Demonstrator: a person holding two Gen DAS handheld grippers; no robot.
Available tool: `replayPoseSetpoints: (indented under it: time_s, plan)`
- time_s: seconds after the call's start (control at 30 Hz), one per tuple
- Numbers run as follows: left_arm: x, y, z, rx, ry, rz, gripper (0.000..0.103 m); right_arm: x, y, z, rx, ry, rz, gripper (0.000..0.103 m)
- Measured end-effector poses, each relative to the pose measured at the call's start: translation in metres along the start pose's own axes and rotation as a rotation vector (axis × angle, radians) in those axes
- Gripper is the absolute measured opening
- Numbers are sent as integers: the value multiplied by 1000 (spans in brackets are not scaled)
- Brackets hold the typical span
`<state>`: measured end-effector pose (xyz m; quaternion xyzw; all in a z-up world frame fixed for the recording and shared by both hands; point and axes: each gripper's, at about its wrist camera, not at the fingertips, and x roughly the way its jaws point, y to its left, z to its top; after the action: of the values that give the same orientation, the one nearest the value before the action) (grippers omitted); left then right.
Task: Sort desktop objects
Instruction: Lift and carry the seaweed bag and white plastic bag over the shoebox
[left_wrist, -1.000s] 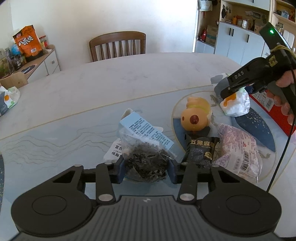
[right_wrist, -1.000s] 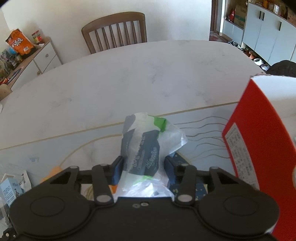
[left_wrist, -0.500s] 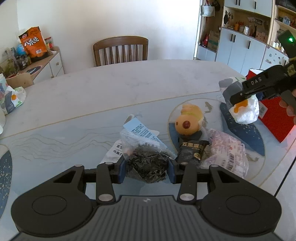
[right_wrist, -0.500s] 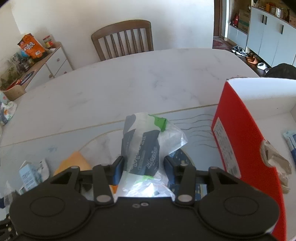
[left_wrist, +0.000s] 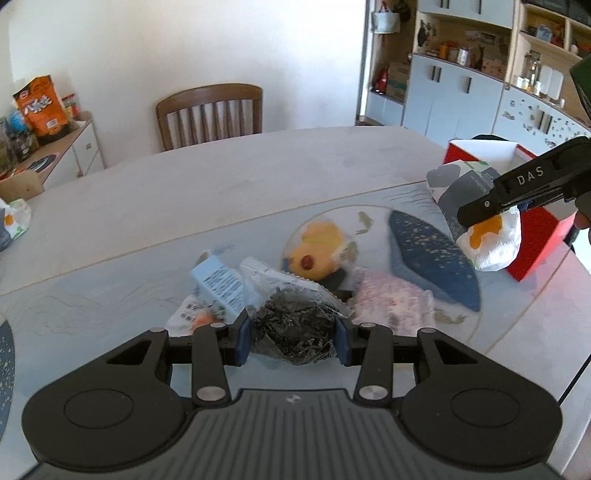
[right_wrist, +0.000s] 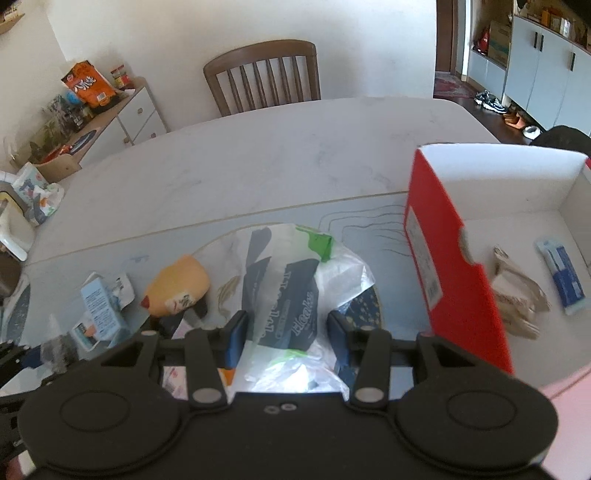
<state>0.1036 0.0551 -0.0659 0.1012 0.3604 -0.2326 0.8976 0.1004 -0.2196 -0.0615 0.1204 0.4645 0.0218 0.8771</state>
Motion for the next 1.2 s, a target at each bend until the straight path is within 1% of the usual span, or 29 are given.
replayPoseSetpoints:
  time_s: [0.13,0.2,0.27,0.67,0.97,1.2]
  plan:
    - [-5,-17,10,27,-10,-28,42,-20,-10,-2,9,-9,16,45]
    - [-8,-26,16,43,-19,-41,42,-28,-18,-2,43,4,47,45]
    - [-9,-34,21,57,-25,-54,42,-37,-25,-3,52,1,54,45]
    - [-7,-88,61,150,-47,-123,42,-74,-64,6,35,-69,30,45]
    - [7,-139,94,214,-67,-184,42,-84,-99,11,43,-88,14,45]
    - [22,-180,115,258,-75,-230,42,-87,-135,18,44,-97,-24,45]
